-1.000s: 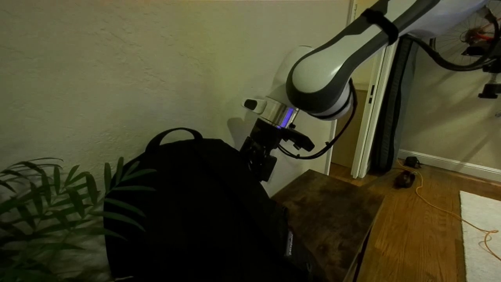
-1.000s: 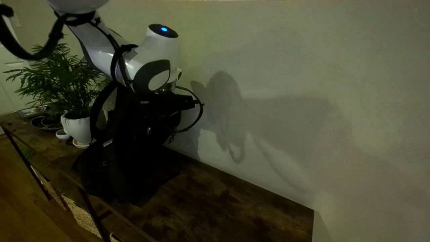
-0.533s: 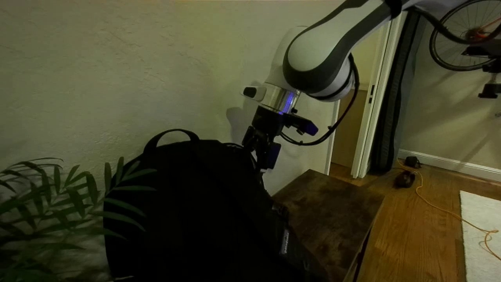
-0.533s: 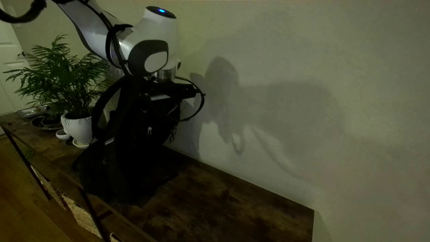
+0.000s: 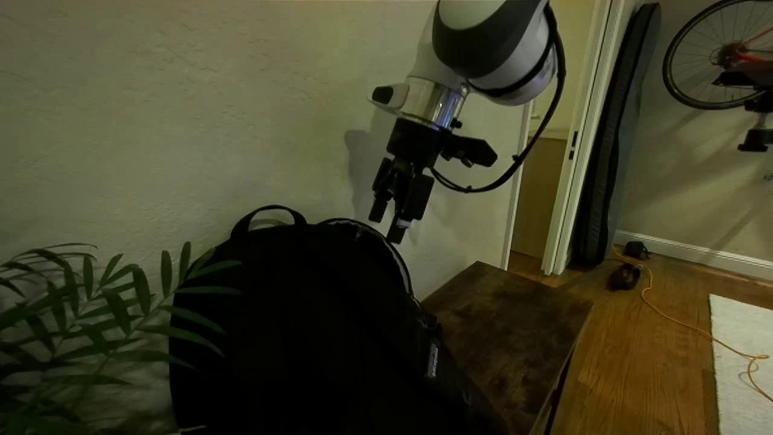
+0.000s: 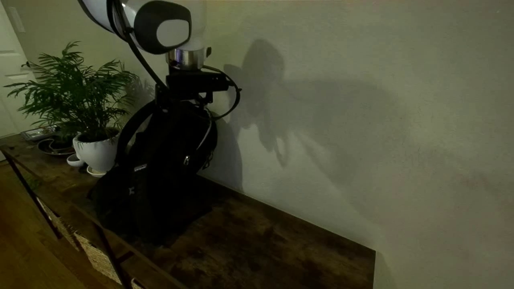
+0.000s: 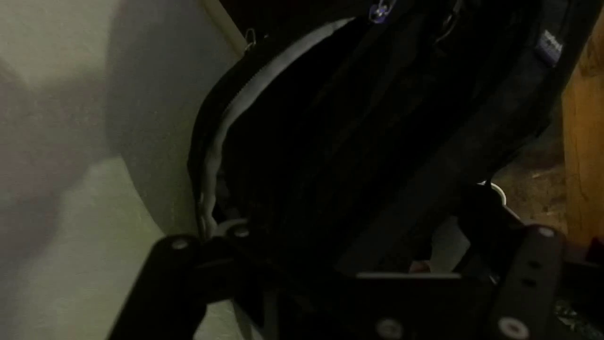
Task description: Pick the wallet and put it in the bag
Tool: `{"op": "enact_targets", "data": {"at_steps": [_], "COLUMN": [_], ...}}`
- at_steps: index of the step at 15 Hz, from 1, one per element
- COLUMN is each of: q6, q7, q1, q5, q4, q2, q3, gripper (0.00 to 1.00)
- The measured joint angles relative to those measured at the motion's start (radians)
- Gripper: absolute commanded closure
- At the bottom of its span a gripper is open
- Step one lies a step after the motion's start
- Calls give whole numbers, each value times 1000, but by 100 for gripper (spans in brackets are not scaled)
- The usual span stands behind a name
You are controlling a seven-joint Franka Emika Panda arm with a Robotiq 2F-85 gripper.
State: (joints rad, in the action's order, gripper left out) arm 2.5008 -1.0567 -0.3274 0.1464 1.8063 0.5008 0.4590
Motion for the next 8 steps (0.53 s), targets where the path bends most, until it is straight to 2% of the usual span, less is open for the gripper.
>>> {"op": "enact_targets", "data": {"at_steps": [3,8], "q6": [-54,-79], "q7": [69,284], "q1": [71,182], "q5": [6,-56], "q4": [5,61], "q2": [-56,-104], "q3": [-102,-277], "gripper": [0,0]}}
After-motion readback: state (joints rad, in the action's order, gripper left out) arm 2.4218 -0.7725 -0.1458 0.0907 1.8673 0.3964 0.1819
